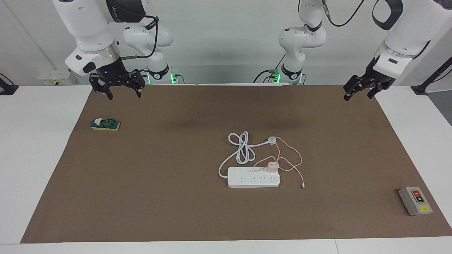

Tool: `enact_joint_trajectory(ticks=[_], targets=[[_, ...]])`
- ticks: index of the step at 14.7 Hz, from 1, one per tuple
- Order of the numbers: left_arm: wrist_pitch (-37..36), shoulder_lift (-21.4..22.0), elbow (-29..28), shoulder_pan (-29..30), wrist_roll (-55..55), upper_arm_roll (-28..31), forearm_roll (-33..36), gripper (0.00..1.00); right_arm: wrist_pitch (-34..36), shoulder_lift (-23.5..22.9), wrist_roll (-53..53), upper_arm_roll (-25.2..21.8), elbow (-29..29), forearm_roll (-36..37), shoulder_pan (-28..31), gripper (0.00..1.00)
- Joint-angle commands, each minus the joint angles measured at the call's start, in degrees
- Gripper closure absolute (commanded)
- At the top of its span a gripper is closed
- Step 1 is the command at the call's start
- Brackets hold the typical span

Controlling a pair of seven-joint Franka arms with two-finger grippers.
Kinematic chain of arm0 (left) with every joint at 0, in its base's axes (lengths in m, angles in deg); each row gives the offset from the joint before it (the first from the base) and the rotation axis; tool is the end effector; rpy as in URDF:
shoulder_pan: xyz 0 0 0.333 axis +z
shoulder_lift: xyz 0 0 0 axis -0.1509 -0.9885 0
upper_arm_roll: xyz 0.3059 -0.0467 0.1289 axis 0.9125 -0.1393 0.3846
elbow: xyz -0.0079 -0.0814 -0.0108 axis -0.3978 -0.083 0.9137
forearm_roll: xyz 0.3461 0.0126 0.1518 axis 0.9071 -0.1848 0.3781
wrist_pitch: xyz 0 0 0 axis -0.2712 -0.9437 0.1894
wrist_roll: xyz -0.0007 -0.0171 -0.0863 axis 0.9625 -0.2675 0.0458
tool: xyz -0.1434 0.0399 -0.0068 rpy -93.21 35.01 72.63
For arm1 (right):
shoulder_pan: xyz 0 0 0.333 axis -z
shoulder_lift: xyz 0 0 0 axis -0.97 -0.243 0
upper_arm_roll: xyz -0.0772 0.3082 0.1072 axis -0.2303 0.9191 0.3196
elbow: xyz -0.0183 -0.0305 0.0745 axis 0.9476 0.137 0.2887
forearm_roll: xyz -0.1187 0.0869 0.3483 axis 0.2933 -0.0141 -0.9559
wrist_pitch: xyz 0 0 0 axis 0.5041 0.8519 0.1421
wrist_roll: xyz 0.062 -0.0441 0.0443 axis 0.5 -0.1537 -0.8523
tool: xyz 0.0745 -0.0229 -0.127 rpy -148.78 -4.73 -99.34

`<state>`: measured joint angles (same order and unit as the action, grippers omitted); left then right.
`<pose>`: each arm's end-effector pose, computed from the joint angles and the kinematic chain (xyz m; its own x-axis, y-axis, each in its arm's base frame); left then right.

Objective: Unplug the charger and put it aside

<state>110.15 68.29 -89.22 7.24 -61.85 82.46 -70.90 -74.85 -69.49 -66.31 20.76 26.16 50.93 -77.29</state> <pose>0.5334 -0.0125 0.5956 0.9983 0.0562 -0.0162 0.0567 -0.9978 0.0332 0.5261 0.0397 0.5922 0.9951 0.0961 -0.0213 0.0963 -0.9953 0.0079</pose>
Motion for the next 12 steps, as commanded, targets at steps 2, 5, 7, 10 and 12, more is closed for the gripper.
enact_joint_trajectory(ticks=[2,5,7,10,12], targets=[[0.8,0.2,-0.6,-1.1,-0.5,0.5,-0.1,0.0,-0.1,1.0,0.5,0.1,1.2,-0.2,0.6,0.0],[0.8,0.2,-0.6,-1.1,-0.7,0.5,-0.1,0.0,-0.1,1.0,0.5,0.1,1.2,-0.2,0.6,0.0],[0.1,0.4,-0.6,-1.0,-0.4,0.5,-0.2,0.0,-0.2,1.0,0.5,0.1,1.2,-0.2,0.5,0.0],[0.3,0.9,-1.9,-0.7,0.6,0.6,-0.2,0.0,-0.1,1.0,0.3,0.1,1.2,-0.2,0.6,0.0],[0.5,0.8,-1.6,-0.7,4.1,0.6,-0.2,0.0,-0.1,1.0,0.3,0.1,1.2,-0.2,0.8,0.0]])
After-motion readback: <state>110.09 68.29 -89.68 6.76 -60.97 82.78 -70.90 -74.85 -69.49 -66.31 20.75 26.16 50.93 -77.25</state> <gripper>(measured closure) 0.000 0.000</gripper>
